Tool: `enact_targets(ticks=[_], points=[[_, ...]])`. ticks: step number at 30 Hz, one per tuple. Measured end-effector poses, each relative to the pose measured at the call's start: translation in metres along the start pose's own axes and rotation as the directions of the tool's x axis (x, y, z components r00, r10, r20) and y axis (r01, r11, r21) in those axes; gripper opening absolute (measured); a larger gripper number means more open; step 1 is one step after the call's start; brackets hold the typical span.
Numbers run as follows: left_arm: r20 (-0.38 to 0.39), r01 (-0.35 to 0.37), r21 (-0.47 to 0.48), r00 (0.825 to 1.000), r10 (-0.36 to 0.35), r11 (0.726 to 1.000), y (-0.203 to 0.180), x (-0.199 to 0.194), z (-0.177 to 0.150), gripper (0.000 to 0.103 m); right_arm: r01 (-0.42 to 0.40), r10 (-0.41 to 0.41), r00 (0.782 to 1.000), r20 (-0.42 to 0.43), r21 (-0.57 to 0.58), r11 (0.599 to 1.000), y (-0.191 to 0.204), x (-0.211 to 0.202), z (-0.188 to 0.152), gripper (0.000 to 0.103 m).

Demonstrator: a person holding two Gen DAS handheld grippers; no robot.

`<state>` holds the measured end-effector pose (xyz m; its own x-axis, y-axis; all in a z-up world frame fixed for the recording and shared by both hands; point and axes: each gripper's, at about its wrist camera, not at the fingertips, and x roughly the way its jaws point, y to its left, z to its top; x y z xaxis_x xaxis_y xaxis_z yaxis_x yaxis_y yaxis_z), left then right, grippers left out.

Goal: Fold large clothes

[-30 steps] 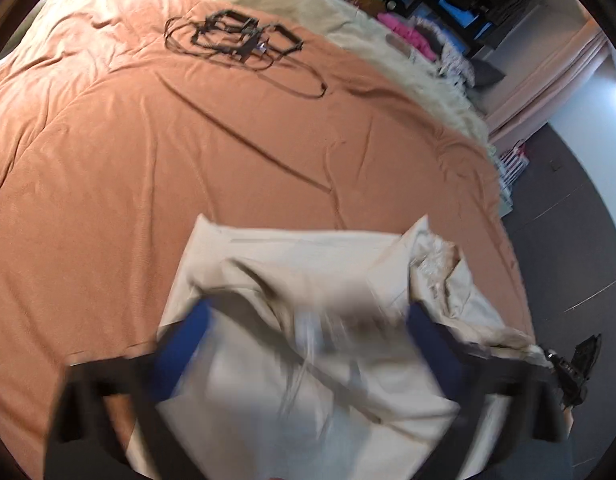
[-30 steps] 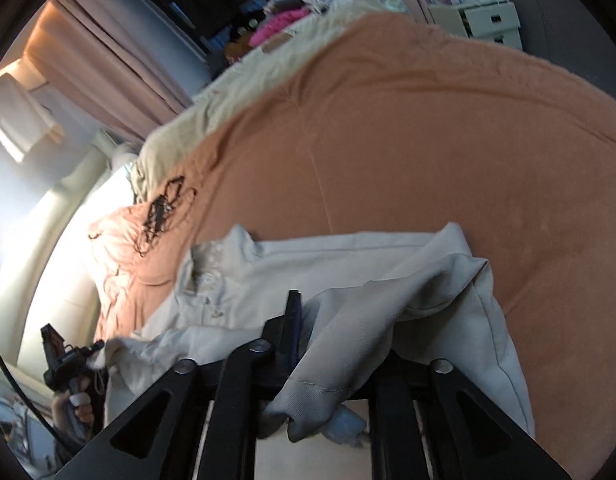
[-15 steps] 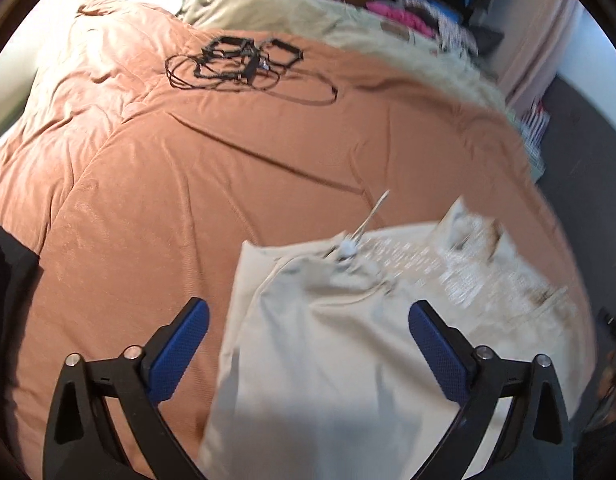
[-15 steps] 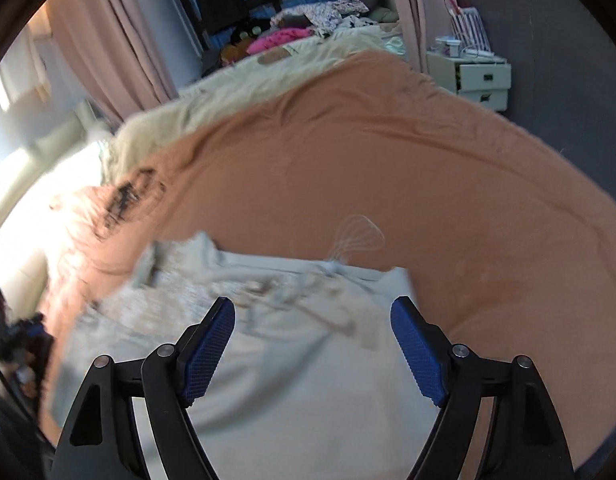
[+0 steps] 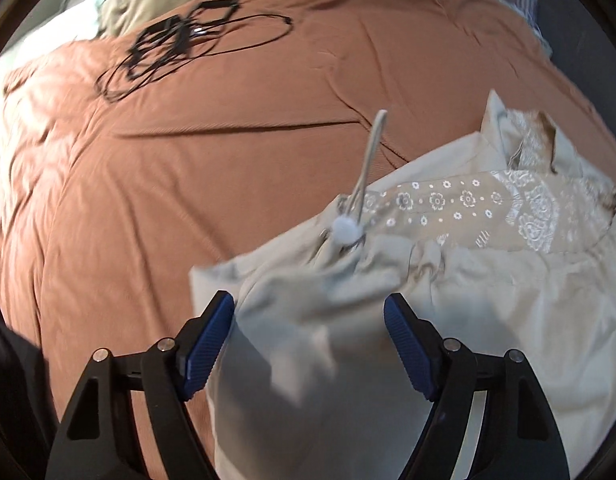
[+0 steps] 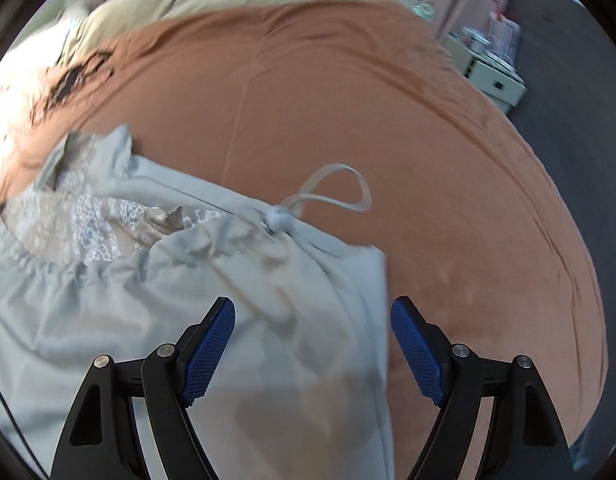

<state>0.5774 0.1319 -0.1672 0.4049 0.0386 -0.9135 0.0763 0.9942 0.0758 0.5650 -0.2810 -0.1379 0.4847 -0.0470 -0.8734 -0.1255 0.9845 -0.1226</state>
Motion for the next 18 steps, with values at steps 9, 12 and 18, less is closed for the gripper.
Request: enact_targets(ticks=[9, 12, 18], points=[[0.073, 0.017, 0.056, 0.997, -0.021, 0.998, -0.005, -0.003, 0.001, 0.009, -0.051, 0.051, 0.998, 0.026, 0.016, 0.999, -0.009, 0.014, 0.013, 0.008], [0.134, 0.056, -0.041, 0.99, -0.05, 0.998, 0.012, -0.02, -0.001, 0.009, -0.094, 0.088, 0.993, 0.081, 0.073, 0.993, -0.02, 0.003, 0.011, 0.007], [0.13, 0.076, -0.123, 0.99, -0.06, 0.989, 0.028, -0.015, -0.001, 0.009, -0.087, 0.076, 0.992, 0.103, 0.108, 0.99, -0.017, 0.008, 0.011, 0.006]])
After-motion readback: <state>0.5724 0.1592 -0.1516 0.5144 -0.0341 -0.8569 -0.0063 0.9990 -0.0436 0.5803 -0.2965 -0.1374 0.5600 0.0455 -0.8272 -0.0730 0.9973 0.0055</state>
